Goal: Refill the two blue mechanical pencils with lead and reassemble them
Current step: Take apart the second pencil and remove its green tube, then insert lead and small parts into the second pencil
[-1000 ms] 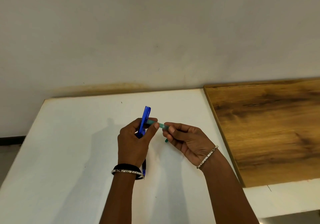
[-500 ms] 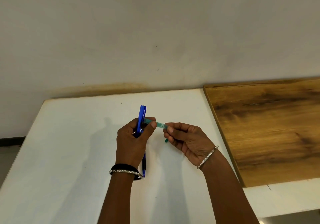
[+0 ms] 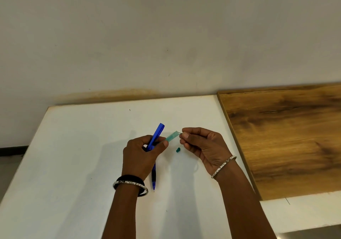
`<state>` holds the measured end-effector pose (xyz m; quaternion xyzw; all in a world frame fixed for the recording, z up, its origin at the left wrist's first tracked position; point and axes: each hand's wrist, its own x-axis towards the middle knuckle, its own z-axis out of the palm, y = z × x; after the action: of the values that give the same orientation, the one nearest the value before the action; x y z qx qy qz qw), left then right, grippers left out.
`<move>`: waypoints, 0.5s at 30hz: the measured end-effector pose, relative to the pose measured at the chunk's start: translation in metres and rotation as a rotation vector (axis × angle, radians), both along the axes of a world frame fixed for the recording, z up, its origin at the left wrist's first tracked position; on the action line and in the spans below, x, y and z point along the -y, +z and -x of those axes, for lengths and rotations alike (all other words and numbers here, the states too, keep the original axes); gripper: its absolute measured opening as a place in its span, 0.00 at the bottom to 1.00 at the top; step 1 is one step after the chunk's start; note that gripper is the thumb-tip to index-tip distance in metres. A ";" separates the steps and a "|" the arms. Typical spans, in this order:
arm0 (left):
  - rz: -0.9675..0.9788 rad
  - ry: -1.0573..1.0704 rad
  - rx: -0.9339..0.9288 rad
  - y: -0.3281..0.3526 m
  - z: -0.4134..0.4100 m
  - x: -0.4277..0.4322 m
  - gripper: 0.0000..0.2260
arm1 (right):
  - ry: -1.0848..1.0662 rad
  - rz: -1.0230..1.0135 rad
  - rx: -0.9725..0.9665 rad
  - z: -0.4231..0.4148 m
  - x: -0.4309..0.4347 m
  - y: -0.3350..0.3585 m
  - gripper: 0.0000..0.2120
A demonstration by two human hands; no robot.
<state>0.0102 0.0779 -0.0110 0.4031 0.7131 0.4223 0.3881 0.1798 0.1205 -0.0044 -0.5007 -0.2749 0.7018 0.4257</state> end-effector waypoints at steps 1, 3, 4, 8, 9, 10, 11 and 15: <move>0.009 0.013 -0.010 0.000 0.000 0.001 0.05 | -0.016 0.004 0.007 0.000 0.000 -0.001 0.10; 0.036 0.053 -0.025 -0.001 0.002 0.002 0.06 | -0.049 0.018 0.026 -0.002 -0.001 -0.004 0.10; 0.052 0.075 -0.037 -0.003 0.003 0.002 0.07 | -0.068 0.026 0.037 -0.003 -0.001 -0.006 0.10; 0.137 0.109 -0.185 -0.011 -0.001 0.002 0.06 | -0.120 0.022 0.063 -0.005 -0.003 -0.010 0.08; 0.150 0.110 -0.233 -0.012 -0.003 0.002 0.07 | -0.124 0.011 0.069 -0.004 -0.004 -0.010 0.08; 0.157 0.112 -0.278 -0.012 -0.005 0.002 0.08 | -0.128 -0.004 0.081 -0.004 -0.004 -0.011 0.08; 0.162 0.113 -0.322 -0.012 -0.007 0.002 0.08 | -0.130 -0.023 0.100 -0.004 -0.005 -0.012 0.07; 0.173 0.077 -0.509 -0.010 -0.017 0.002 0.10 | -0.109 -0.113 0.237 -0.003 -0.007 -0.014 0.07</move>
<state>0.0270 0.0755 -0.0211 0.4343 0.8359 0.2595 0.2129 0.1823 0.1274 -0.0187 -0.5694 -0.3345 0.5971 0.4553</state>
